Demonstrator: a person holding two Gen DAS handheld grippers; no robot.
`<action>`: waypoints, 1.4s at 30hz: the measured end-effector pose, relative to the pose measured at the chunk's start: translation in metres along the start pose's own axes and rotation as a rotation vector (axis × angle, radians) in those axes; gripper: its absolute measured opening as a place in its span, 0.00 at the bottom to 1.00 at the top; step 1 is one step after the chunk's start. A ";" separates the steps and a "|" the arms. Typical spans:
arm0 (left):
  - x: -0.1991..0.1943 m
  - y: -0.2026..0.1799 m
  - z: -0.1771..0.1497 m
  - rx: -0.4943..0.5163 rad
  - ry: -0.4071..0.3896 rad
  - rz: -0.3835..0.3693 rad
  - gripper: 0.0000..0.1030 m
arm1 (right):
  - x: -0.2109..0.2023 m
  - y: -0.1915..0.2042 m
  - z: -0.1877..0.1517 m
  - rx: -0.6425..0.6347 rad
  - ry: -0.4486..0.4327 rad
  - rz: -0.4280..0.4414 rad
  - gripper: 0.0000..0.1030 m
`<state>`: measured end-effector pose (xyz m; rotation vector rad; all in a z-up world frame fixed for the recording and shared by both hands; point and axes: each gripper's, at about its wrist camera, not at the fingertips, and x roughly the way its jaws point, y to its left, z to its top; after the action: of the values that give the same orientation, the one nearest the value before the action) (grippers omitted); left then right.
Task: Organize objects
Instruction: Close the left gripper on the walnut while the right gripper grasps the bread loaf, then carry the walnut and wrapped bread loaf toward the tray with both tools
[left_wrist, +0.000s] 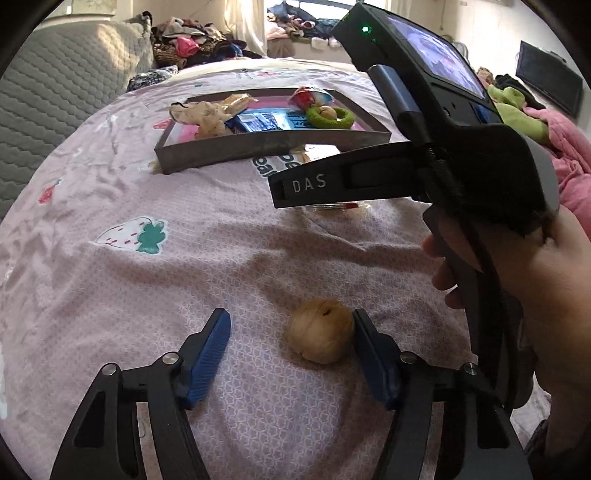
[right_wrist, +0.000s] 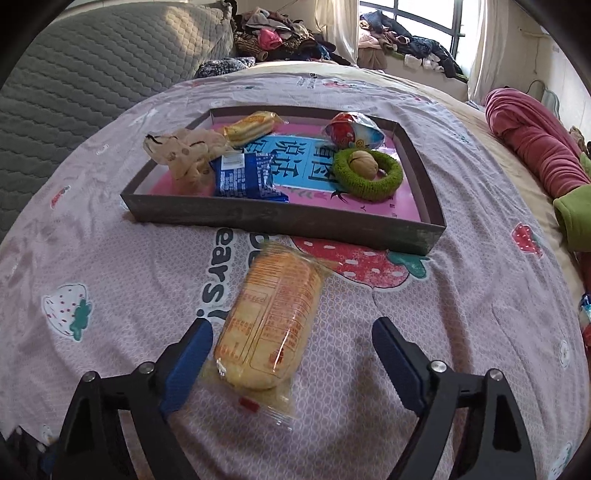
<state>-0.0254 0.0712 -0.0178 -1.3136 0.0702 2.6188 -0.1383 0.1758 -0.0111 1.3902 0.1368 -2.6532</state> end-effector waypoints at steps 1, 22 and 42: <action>0.001 0.000 0.000 0.001 0.001 0.000 0.66 | 0.002 0.000 0.000 -0.004 0.002 -0.001 0.80; -0.001 0.005 0.002 -0.035 -0.011 -0.089 0.33 | -0.012 -0.004 -0.011 -0.052 -0.045 0.068 0.38; -0.020 0.008 0.008 -0.040 -0.050 -0.080 0.33 | -0.055 -0.014 -0.018 -0.045 -0.079 0.085 0.38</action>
<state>-0.0222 0.0608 0.0025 -1.2362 -0.0423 2.5963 -0.0948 0.1967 0.0240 1.2470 0.1246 -2.6138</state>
